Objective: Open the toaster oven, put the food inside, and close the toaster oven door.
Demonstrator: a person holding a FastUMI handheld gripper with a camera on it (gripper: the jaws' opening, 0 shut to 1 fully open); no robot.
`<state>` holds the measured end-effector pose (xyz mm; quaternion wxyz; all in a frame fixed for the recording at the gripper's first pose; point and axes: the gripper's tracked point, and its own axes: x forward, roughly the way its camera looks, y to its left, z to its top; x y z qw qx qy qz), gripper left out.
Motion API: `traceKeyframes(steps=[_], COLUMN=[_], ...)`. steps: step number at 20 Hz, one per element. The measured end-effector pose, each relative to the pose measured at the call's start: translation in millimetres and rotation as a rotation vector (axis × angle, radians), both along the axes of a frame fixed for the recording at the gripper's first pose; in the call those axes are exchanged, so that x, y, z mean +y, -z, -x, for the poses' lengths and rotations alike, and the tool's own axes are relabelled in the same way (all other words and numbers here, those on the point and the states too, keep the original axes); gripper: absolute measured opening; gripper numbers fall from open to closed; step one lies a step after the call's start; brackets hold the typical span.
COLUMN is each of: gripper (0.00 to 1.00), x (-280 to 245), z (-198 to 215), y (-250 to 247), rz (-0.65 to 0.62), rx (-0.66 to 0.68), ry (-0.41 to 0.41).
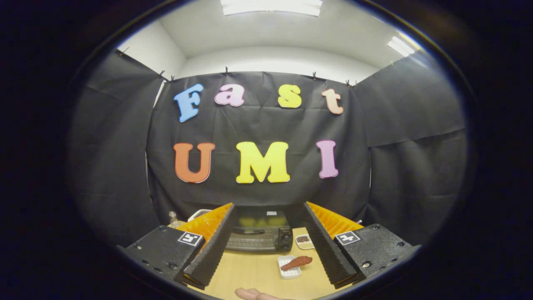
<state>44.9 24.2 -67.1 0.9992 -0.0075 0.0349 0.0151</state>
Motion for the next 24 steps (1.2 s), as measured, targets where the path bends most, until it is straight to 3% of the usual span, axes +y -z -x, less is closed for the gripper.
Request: traceKeyframes(steps=[16, 21, 24], gripper=[1.0, 1.0, 1.0], x=[44, 57, 61], z=[-223, -268, -288], y=[181, 218, 232], rz=[0.058, -0.015, 0.049], rx=[0.303, 0.416, 0.429], ry=[-0.027, -0.018, -0.014])
